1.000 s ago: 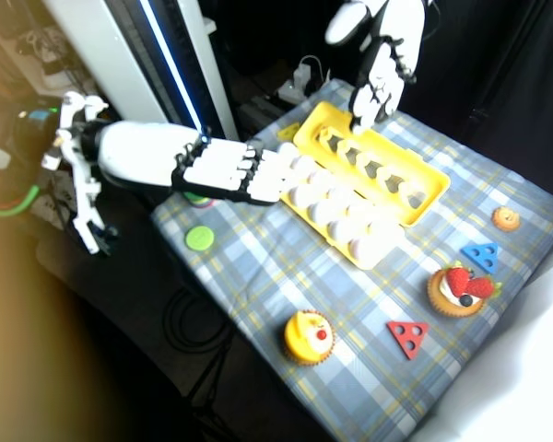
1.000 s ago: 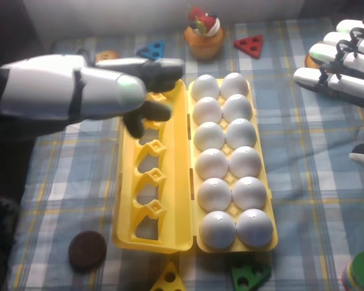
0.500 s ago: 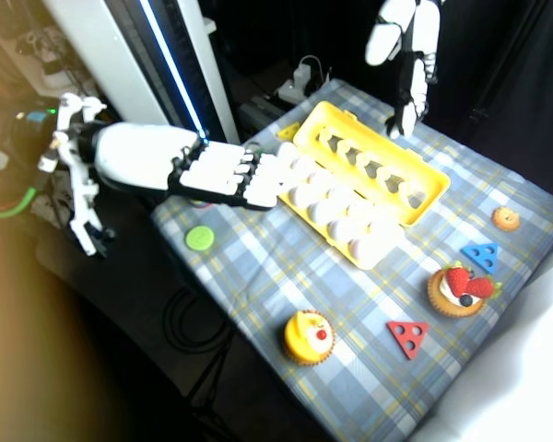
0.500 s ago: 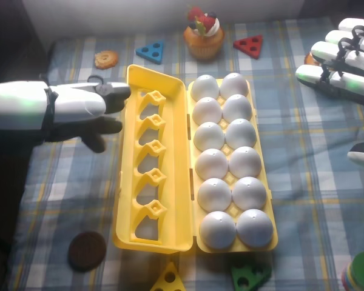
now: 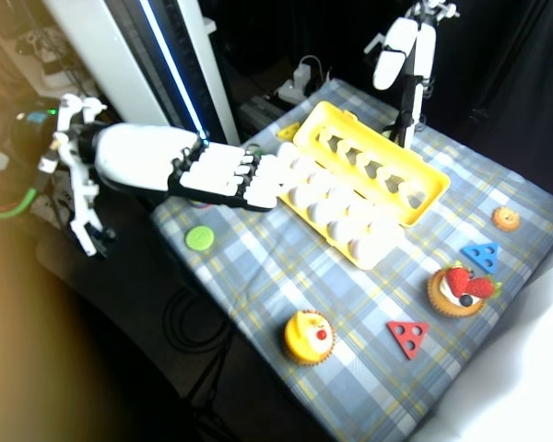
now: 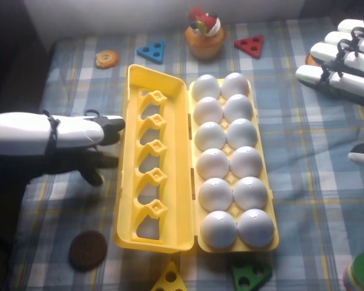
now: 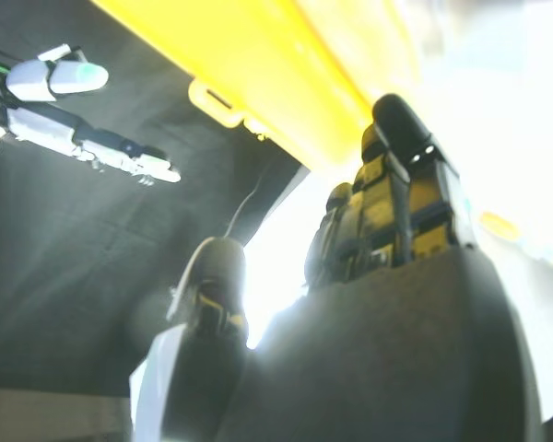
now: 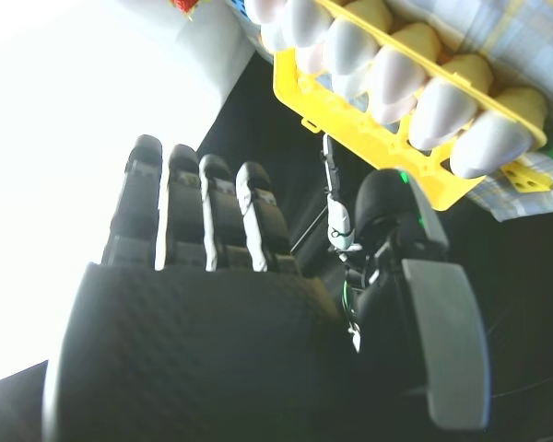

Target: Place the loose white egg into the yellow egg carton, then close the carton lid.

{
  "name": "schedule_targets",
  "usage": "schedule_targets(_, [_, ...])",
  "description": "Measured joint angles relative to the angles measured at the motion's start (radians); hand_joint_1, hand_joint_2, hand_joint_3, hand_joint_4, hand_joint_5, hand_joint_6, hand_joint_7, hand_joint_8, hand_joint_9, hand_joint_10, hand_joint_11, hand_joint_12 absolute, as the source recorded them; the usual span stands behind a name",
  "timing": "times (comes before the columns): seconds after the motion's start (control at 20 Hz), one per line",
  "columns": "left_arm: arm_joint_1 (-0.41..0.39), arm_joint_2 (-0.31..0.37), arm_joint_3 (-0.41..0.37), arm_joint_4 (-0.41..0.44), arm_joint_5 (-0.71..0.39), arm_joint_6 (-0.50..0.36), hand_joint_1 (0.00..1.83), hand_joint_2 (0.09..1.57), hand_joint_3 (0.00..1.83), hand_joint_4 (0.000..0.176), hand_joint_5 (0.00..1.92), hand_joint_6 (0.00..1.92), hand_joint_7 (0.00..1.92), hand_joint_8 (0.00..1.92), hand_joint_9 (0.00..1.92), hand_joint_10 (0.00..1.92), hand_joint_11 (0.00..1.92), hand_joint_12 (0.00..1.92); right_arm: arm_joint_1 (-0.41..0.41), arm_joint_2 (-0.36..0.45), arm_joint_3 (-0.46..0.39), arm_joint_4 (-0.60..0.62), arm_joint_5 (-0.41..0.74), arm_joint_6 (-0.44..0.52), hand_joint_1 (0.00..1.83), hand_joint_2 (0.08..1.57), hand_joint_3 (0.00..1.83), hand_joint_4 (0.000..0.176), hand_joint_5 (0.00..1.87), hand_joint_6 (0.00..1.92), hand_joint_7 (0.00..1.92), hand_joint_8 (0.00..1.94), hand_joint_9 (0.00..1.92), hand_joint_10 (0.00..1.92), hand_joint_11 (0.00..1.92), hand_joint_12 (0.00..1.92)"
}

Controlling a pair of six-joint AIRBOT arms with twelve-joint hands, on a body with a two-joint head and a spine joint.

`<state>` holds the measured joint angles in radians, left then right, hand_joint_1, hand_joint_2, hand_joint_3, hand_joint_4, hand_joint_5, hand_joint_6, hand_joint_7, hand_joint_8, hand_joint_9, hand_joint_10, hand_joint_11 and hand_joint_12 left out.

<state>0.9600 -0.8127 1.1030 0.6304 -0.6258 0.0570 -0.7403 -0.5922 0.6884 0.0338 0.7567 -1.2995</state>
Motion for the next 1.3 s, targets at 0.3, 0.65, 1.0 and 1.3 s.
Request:
schedule_targets(0.3, [0.005, -0.010, -0.001, -0.008, -0.063, -0.012, 0.00, 1.36, 0.00, 0.000, 0.00, 0.00, 0.02, 0.00, 0.48, 0.05, 0.24, 1.24, 0.000, -0.002, 0.002, 0.001, -0.003, 0.000, 0.32, 1.32, 0.00, 0.045, 0.00, 0.00, 0.00, 0.00, 0.00, 0.00, 0.00, 0.00])
schedule_targets(0.65, [-0.014, -0.006, -0.026, -0.029, -0.160, 0.031, 0.00, 1.34, 0.00, 0.045, 0.00, 0.00, 0.00, 0.00, 0.45, 0.00, 0.22, 1.19, 0.000, -0.002, 0.002, 0.001, -0.003, 0.000, 0.34, 1.32, 0.00, 0.039, 0.00, 0.00, 0.00, 0.00, 0.00, 0.00, 0.00, 0.00])
schedule_targets(1.0, [-0.124, -0.063, 0.001, 0.010, -0.169, 0.050, 0.00, 1.38, 0.00, 0.042, 0.00, 0.00, 0.00, 0.00, 0.38, 0.00, 0.05, 1.38, 0.000, -0.002, 0.002, 0.001, -0.002, 0.000, 0.34, 1.32, 0.00, 0.062, 0.00, 0.00, 0.00, 0.00, 0.00, 0.00, 0.00, 0.00])
schedule_targets(1.3, [-0.253, -0.184, 0.079, 0.209, -0.121, -0.071, 0.00, 1.40, 0.00, 0.037, 0.00, 0.00, 0.00, 0.00, 0.33, 0.00, 0.09, 1.48, 0.000, -0.001, 0.002, 0.000, 0.000, 0.000, 0.43, 1.33, 0.00, 0.096, 0.00, 0.00, 0.00, 0.00, 0.00, 0.00, 0.00, 0.00])
